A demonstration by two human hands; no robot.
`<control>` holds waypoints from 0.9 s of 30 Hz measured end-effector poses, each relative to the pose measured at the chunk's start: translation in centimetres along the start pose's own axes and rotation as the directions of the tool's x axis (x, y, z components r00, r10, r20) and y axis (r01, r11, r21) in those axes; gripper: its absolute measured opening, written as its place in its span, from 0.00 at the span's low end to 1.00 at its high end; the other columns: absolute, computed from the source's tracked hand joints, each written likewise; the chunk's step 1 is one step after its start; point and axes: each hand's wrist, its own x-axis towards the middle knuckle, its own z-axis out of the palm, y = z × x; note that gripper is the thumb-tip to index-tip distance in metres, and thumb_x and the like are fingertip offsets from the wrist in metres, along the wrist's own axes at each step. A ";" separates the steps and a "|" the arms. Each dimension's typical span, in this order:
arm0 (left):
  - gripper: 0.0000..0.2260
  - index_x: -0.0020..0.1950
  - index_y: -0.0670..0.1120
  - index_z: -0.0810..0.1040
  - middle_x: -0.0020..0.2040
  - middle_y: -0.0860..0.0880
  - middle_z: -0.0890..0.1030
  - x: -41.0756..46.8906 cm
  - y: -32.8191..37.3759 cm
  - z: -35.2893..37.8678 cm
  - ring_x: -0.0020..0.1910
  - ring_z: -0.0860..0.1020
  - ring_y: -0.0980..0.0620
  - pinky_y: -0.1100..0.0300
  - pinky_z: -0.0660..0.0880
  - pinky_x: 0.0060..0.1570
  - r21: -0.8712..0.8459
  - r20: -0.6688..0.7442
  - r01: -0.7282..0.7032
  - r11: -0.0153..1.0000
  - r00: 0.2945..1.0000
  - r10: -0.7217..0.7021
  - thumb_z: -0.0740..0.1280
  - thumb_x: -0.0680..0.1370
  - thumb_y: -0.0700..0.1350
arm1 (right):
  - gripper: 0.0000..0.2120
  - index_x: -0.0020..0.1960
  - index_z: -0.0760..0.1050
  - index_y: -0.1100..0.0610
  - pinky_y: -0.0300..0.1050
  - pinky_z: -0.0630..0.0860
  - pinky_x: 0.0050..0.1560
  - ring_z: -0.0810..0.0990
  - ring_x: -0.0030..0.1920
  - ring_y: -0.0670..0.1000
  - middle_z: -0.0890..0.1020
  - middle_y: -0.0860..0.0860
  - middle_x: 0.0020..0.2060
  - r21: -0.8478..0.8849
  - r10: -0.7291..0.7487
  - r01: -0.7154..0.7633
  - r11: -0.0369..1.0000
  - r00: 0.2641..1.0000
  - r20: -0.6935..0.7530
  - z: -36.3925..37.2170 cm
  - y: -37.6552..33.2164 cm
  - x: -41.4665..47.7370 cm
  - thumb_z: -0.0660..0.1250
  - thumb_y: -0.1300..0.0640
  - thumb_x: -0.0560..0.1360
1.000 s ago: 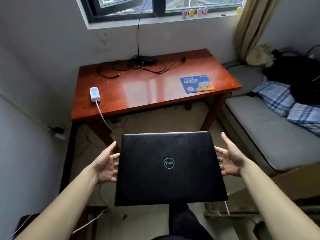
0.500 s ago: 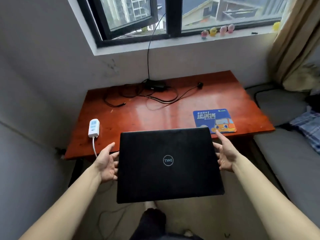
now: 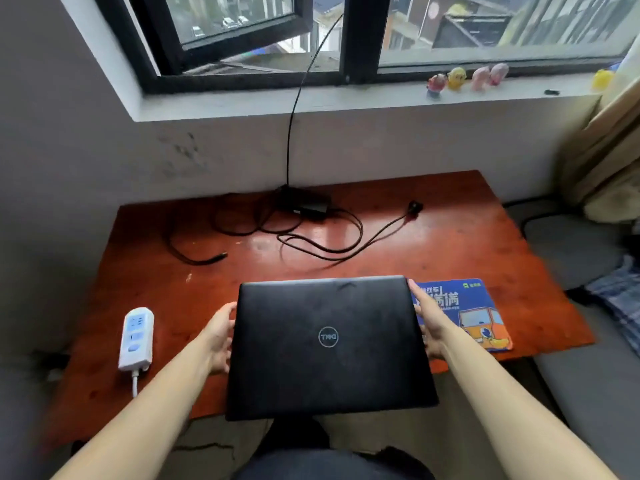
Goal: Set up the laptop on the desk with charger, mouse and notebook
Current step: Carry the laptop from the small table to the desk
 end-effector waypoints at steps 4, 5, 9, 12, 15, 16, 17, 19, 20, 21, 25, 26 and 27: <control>0.19 0.39 0.52 0.71 0.38 0.48 0.70 2.4 3.3 0.2 0.34 0.66 0.48 0.58 0.63 0.34 0.042 -0.011 0.051 0.998 0.999 -0.050 0.64 0.61 0.66 | 0.33 0.46 0.85 0.52 0.45 0.80 0.32 0.86 0.39 0.59 0.88 0.57 0.38 0.007 0.083 -0.083 0.997 0.996 -0.024 1.3 -2.1 3.1 0.62 0.24 0.70; 0.18 0.37 0.52 0.70 0.38 0.48 0.70 3.0 3.9 0.3 0.34 0.67 0.47 0.58 0.63 0.35 0.053 -0.034 0.061 0.997 0.998 -0.059 0.63 0.63 0.66 | 0.33 0.40 0.87 0.52 0.45 0.80 0.29 0.87 0.35 0.58 0.87 0.56 0.35 0.013 0.103 -0.102 0.995 0.994 -0.026 1.3 -2.6 3.8 0.62 0.23 0.70; 0.17 0.36 0.51 0.69 0.38 0.47 0.71 5.3 5.3 1.1 0.35 0.69 0.46 0.56 0.64 0.37 0.040 -0.066 0.111 0.993 0.992 -0.108 0.59 0.70 0.64 | 0.34 0.40 0.88 0.52 0.44 0.81 0.33 0.87 0.36 0.56 0.88 0.56 0.43 0.024 0.122 -0.122 0.992 0.992 0.017 1.4 -4.0 6.9 0.62 0.23 0.69; 0.20 0.38 0.48 0.75 0.40 0.45 0.78 6.2 5.5 1.9 0.39 0.75 0.43 0.56 0.69 0.39 -0.003 -0.110 0.158 0.987 0.981 -0.157 0.59 0.73 0.64 | 0.36 0.47 0.88 0.51 0.45 0.79 0.42 0.88 0.45 0.56 0.88 0.54 0.48 -0.048 0.133 -0.133 0.990 0.991 0.002 1.4 -5.3 9.2 0.62 0.21 0.67; 0.18 0.38 0.49 0.74 0.33 0.46 0.79 6.5 5.9 2.8 0.33 0.76 0.45 0.58 0.73 0.33 -0.040 -0.143 0.120 0.992 0.982 -0.125 0.59 0.75 0.62 | 0.36 0.42 0.86 0.50 0.46 0.80 0.38 0.87 0.42 0.58 0.88 0.53 0.39 -0.117 0.169 -0.172 0.978 0.985 -0.037 1.3 -6.7 10.6 0.63 0.18 0.61; 0.17 0.37 0.49 0.73 0.27 0.47 0.78 6.6 6.3 3.1 0.28 0.76 0.46 0.60 0.74 0.27 -0.061 -0.149 0.098 0.993 0.983 -0.106 0.59 0.75 0.61 | 0.37 0.41 0.84 0.50 0.45 0.80 0.34 0.86 0.39 0.57 0.87 0.52 0.35 -0.125 0.187 -0.190 0.974 0.982 -0.036 1.2 -7.0 10.9 0.63 0.17 0.59; 0.16 0.37 0.49 0.73 0.23 0.48 0.76 6.5 6.6 3.2 0.21 0.75 0.48 0.62 0.73 0.21 -0.082 -0.157 0.076 0.994 0.984 -0.088 0.59 0.75 0.60 | 0.38 0.42 0.83 0.51 0.44 0.79 0.33 0.86 0.39 0.56 0.87 0.52 0.33 -0.133 0.201 -0.204 0.970 0.979 -0.035 1.2 -7.0 11.1 0.63 0.17 0.59; 0.17 0.37 0.49 0.73 0.20 0.49 0.75 6.5 7.4 3.6 0.15 0.73 0.51 0.63 0.71 0.18 -0.098 -0.185 0.058 0.993 0.980 -0.076 0.58 0.76 0.59 | 0.42 0.50 0.82 0.52 0.48 0.80 0.43 0.84 0.47 0.57 0.88 0.52 0.37 -0.140 0.204 -0.207 0.968 0.978 -0.031 1.2 -7.0 11.8 0.63 0.17 0.59; 0.17 0.37 0.48 0.74 0.20 0.49 0.76 6.7 7.6 3.7 0.15 0.73 0.51 0.63 0.72 0.18 -0.104 -0.201 0.058 0.993 0.976 -0.078 0.58 0.77 0.59 | 0.44 0.56 0.82 0.52 0.51 0.80 0.52 0.83 0.53 0.58 0.88 0.53 0.44 -0.142 0.197 -0.198 0.970 0.980 -0.023 1.4 -7.1 12.2 0.64 0.17 0.58; 0.18 0.38 0.48 0.75 0.21 0.50 0.77 6.8 7.9 3.6 0.15 0.74 0.52 0.64 0.73 0.19 -0.106 -0.220 0.054 0.993 0.973 -0.076 0.57 0.77 0.59 | 0.47 0.62 0.80 0.52 0.54 0.77 0.61 0.82 0.58 0.58 0.87 0.53 0.53 -0.143 0.180 -0.179 0.973 0.984 -0.010 1.6 -7.3 12.3 0.64 0.18 0.58; 0.20 0.35 0.49 0.77 0.22 0.51 0.78 7.4 8.0 4.0 0.23 0.78 0.50 0.61 0.72 0.27 -0.136 -0.265 0.034 0.990 0.962 -0.069 0.58 0.77 0.61 | 0.53 0.72 0.74 0.53 0.56 0.67 0.73 0.75 0.68 0.57 0.78 0.52 0.69 -0.175 0.089 -0.088 0.981 0.996 0.000 2.4 -9.2 12.7 0.66 0.20 0.58; 0.20 0.36 0.49 0.77 0.23 0.51 0.79 7.3 8.0 4.2 0.28 0.78 0.48 0.59 0.72 0.29 -0.122 -0.258 0.038 0.992 0.964 -0.068 0.58 0.77 0.62 | 0.52 0.73 0.72 0.54 0.57 0.67 0.74 0.74 0.70 0.57 0.76 0.52 0.70 -0.200 0.048 -0.052 0.979 0.999 -0.025 2.4 -9.7 13.0 0.65 0.21 0.60; 0.21 0.37 0.49 0.78 0.24 0.50 0.80 7.2 7.9 4.3 0.33 0.78 0.48 0.58 0.72 0.30 -0.116 -0.243 0.044 0.992 0.968 -0.071 0.57 0.76 0.62 | 0.51 0.74 0.71 0.54 0.57 0.66 0.74 0.72 0.71 0.57 0.75 0.52 0.71 -0.230 0.009 -0.021 0.973 0.999 -0.050 2.3 -10.1 13.1 0.64 0.21 0.62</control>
